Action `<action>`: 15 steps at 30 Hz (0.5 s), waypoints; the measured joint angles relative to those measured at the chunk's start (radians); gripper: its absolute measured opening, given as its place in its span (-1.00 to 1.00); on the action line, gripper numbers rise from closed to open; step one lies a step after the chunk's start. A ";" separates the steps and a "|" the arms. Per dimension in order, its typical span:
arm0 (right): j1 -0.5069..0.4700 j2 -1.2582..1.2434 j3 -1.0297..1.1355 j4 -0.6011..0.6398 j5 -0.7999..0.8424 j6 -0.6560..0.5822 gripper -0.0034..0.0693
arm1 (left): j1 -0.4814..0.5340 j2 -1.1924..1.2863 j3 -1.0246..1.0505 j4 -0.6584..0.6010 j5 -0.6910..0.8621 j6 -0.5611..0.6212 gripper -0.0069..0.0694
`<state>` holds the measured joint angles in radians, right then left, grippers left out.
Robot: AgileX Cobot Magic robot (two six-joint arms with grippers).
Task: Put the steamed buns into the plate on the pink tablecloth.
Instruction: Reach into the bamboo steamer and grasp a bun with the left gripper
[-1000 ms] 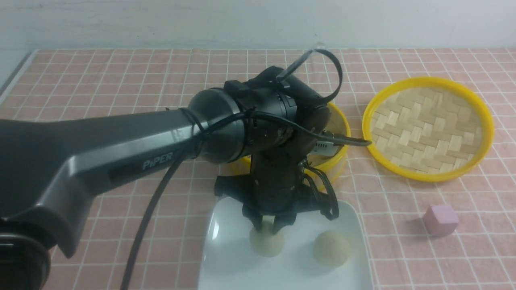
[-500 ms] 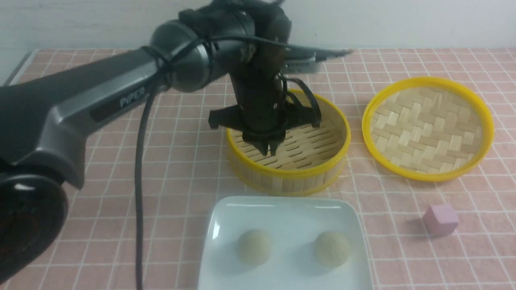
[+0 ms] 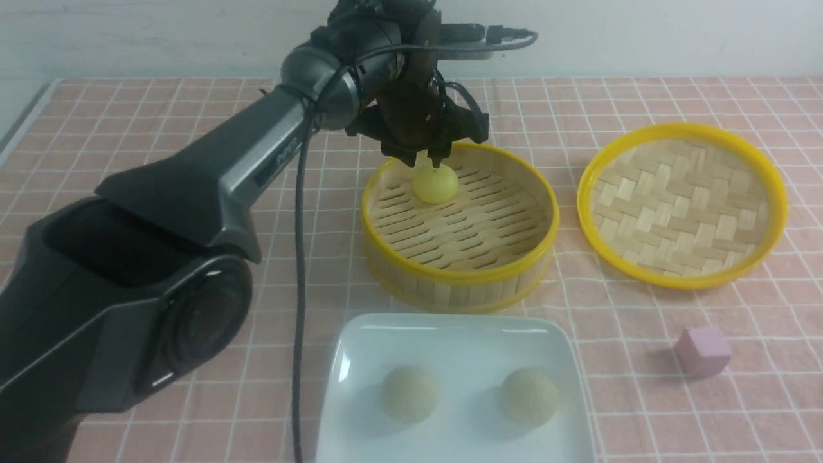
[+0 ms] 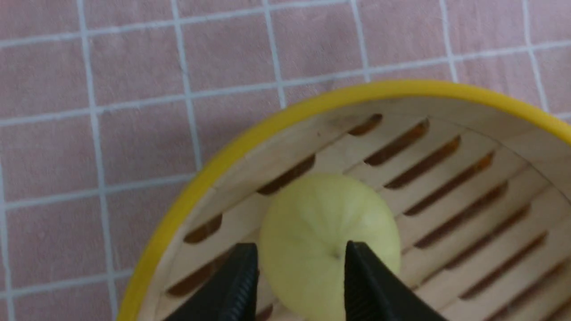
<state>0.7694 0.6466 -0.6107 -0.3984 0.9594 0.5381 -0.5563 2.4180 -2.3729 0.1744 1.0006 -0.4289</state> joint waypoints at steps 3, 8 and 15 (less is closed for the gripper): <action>0.000 0.000 0.000 -0.003 -0.002 -0.001 -0.42 | 0.000 0.029 0.000 0.029 -0.053 -0.011 0.09; 0.000 0.000 0.000 -0.004 -0.003 -0.001 -0.42 | 0.000 0.061 0.000 0.006 -0.120 -0.028 -0.07; 0.000 0.000 0.000 -0.004 -0.003 -0.001 -0.39 | 0.002 0.051 -0.023 -0.104 -0.024 0.054 -0.77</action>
<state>0.7694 0.6466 -0.6107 -0.4026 0.9567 0.5372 -0.5544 2.4688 -2.3957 0.0706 0.9768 -0.3751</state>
